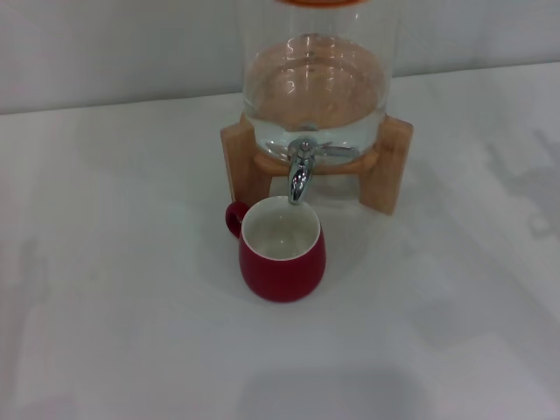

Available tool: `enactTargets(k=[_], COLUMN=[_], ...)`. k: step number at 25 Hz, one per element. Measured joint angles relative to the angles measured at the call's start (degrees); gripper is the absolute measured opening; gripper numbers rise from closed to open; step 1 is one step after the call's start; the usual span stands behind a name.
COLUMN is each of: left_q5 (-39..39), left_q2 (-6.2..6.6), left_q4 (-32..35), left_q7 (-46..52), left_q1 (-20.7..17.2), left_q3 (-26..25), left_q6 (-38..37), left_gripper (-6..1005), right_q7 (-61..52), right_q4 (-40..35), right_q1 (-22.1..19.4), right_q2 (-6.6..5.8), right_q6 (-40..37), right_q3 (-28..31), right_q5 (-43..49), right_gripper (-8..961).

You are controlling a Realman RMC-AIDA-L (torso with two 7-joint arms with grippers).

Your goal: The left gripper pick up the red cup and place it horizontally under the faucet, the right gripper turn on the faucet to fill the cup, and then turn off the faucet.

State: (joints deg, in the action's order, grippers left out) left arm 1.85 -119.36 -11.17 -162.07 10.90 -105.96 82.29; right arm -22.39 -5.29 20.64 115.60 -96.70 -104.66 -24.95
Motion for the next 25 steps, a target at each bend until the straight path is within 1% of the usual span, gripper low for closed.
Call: enactTargets(k=[7, 20, 25], left_q5=[0.0, -0.2, -1.3], left_q2=[0.0, 0.09, 0.18], left_q4=[0.5, 1.2, 1.2], left_q7=[0.0, 0.0, 0.0], left_q1=[0.0, 0.2, 0.0], left_q3=[-1.3, -1.3, -1.4], left_q6=[-0.2, -0.6, -2.0], left_gripper=[424, 425, 426], right_q7=[0.1, 0.9, 0.9], right_q4=[-0.8, -0.8, -0.8], right_q1=[0.4, 0.2, 0.1], right_q2=[-0.07, 0.0, 0.07], right_q6=[0.5, 0.9, 0.9], right_q3=[0.0, 0.0, -0.2], right_q5=[-0.1, -0.3, 0.0], right_gripper=[855, 855, 854])
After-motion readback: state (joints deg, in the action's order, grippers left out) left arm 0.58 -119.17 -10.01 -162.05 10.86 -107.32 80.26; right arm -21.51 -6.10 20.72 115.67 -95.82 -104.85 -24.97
